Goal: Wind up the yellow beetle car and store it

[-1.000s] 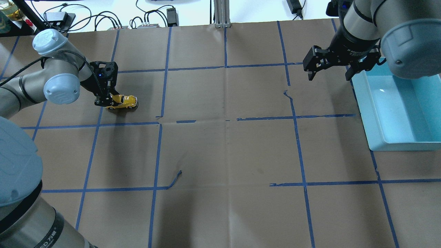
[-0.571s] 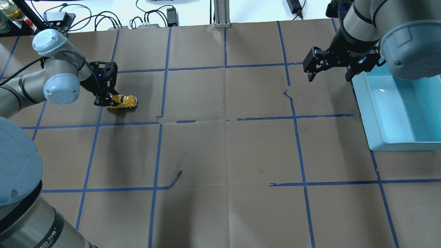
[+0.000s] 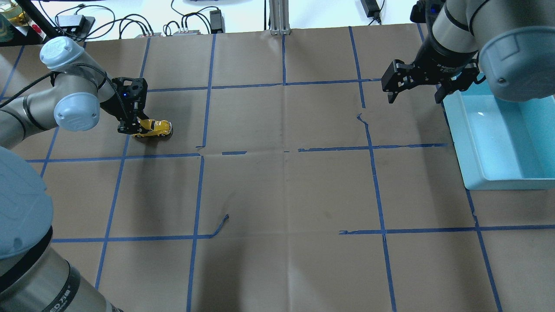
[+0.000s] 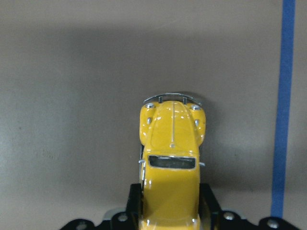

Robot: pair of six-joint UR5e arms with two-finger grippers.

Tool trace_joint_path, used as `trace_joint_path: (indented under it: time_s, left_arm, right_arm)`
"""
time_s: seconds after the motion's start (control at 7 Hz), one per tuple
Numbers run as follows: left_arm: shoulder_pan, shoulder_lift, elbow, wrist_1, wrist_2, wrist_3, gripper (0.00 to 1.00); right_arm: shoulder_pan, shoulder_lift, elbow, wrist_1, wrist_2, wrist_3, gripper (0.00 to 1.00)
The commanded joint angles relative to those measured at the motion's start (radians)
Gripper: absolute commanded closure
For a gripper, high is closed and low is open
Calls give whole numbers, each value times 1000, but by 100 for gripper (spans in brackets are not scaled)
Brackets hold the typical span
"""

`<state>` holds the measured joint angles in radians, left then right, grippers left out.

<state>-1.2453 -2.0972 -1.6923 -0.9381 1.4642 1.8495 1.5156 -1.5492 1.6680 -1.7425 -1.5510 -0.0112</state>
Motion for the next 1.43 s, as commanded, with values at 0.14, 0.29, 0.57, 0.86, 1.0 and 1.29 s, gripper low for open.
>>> trace_joint_path:
  time_s: [0.14,0.29,0.57,0.86,1.0,1.29]
  left_arm:
    - [24,0,-1,-1,-8,17,100]
    - [24,0,-1,-1,-7,19,100]
    - [26,3,-1,-2,-4,20,100]
    - [27,2,0,-1,-2,49,100]
    - [30,0,0,-1,-2,50,100]
    - [66,-3,0,-1,-10,92,100]
  right_arm:
    - [0,0,-1,0,0,0,0]
    - [0,0,-5,0,0,0,0]
    - [0,0,-10,0,0,0,0]
    - [2,-2,-10,0,0,0,0]
    - [2,-2,-10,0,0,0,0]
    - [2,1,-8,0,0,0,0]
